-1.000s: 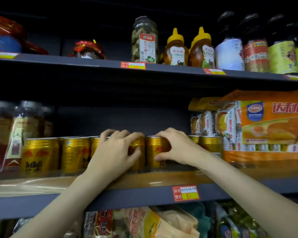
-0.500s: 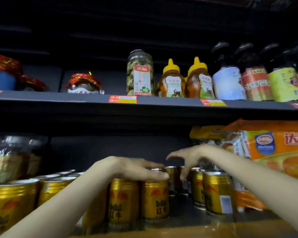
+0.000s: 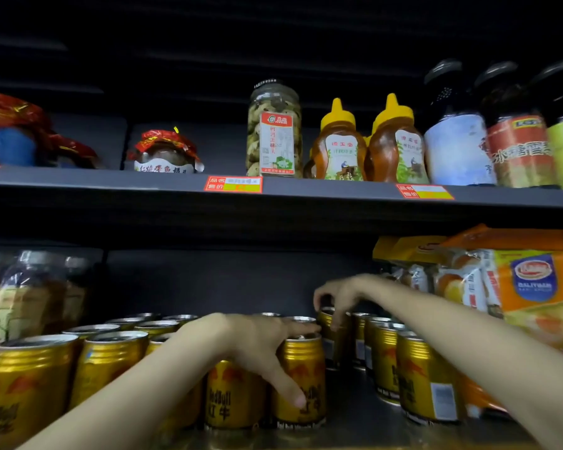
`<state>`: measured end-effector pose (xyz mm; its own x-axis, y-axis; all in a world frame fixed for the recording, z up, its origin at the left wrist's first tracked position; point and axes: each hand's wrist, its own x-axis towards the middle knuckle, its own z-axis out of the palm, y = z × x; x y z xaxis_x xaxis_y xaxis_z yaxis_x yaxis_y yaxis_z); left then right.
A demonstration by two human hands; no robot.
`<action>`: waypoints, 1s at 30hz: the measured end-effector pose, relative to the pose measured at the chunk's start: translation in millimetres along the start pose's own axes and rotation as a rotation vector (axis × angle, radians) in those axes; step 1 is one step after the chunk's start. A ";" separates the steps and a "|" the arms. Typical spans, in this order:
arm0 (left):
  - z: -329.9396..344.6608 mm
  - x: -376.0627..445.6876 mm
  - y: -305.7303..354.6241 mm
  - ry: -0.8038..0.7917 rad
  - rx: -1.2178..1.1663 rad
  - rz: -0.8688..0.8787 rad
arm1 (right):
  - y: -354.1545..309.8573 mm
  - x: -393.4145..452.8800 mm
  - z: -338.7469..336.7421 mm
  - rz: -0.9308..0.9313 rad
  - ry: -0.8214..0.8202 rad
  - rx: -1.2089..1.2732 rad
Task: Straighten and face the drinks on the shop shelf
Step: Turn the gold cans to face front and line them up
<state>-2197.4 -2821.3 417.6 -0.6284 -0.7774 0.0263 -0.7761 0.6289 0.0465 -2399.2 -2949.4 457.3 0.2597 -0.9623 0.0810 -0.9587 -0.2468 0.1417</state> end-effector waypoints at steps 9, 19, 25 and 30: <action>8.2 2.5 0.7 0.047 0.079 -0.040 | -12.8 -140.3 2.8 -0.110 0.371 0.400; 57.5 -39.0 39.8 0.597 -0.412 0.365 | -52.8 -221.3 26.7 -0.085 0.664 1.140; 85.2 -58.1 56.3 0.641 -0.602 0.430 | -82.6 -227.7 27.2 -0.013 0.724 1.293; 98.1 -65.7 60.8 0.800 -0.635 0.378 | -105.4 -222.4 36.7 0.116 0.746 1.421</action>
<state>-2208.4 -2731.1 320.7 -0.4259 -0.4597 0.7793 -0.2264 0.8881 0.4001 -2360.2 -2713.5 388.1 -0.2298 -0.8197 0.5246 -0.1928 -0.4900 -0.8501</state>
